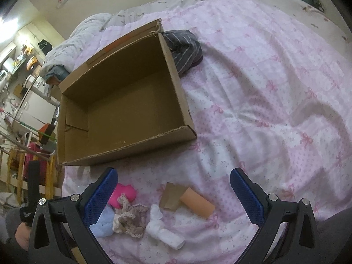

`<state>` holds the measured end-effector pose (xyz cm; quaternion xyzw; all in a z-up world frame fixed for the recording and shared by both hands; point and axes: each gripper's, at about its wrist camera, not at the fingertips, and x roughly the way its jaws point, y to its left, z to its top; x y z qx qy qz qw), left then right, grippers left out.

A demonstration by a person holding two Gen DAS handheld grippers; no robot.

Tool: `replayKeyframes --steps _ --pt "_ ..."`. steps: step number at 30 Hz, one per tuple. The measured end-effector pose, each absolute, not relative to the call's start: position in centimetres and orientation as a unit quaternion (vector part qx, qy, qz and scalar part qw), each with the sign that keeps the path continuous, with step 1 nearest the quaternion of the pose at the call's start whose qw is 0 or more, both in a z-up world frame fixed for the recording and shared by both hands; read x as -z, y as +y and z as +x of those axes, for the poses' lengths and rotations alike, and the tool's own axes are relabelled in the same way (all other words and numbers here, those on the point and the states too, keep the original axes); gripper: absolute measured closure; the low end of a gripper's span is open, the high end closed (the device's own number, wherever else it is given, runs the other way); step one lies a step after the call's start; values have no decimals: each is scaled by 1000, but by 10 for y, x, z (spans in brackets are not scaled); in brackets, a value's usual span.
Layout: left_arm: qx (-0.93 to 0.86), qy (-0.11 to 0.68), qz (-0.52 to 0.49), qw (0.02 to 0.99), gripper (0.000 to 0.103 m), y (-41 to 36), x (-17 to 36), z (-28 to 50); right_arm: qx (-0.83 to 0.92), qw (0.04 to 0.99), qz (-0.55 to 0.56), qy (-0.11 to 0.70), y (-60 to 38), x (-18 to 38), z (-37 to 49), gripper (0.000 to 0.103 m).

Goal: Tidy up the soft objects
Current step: 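Grasp the clear barcode bag with the left tool while the right tool reaches toward the orange foam cylinder, then grasp the orange foam cylinder with the right tool while the left tool lifts the bag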

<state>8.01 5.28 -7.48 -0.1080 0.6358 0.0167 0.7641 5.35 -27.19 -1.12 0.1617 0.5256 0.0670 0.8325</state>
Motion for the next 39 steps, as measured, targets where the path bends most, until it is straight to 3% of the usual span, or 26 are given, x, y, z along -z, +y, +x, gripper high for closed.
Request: replayKeyframes --steps 3,4,5,9,12,17,20,22,39 --pt "-22 620 -125 774 75 62 62 72 -69 816 165 549 -277 20 54 3" --pt "-21 619 -131 774 75 64 61 69 -76 803 168 566 -277 27 54 20" --pt "-19 621 -134 772 75 65 62 68 -84 790 166 585 -276 35 54 32" --pt "-16 630 -137 764 75 70 63 69 -77 754 138 637 -270 63 55 33" --pt "-16 627 -137 767 75 73 65 62 -72 735 150 658 -267 78 59 54" --pt "-15 626 -139 767 75 68 64 65 -47 723 147 673 -267 95 61 60" --pt "-15 624 -137 769 75 72 63 72 -36 722 149 675 -272 97 61 87" --pt "-13 622 -140 770 75 75 61 72 -42 729 151 666 -278 89 58 97" --pt "-3 532 -135 836 75 48 -27 76 -183 803 153 546 -254 -21 39 97"
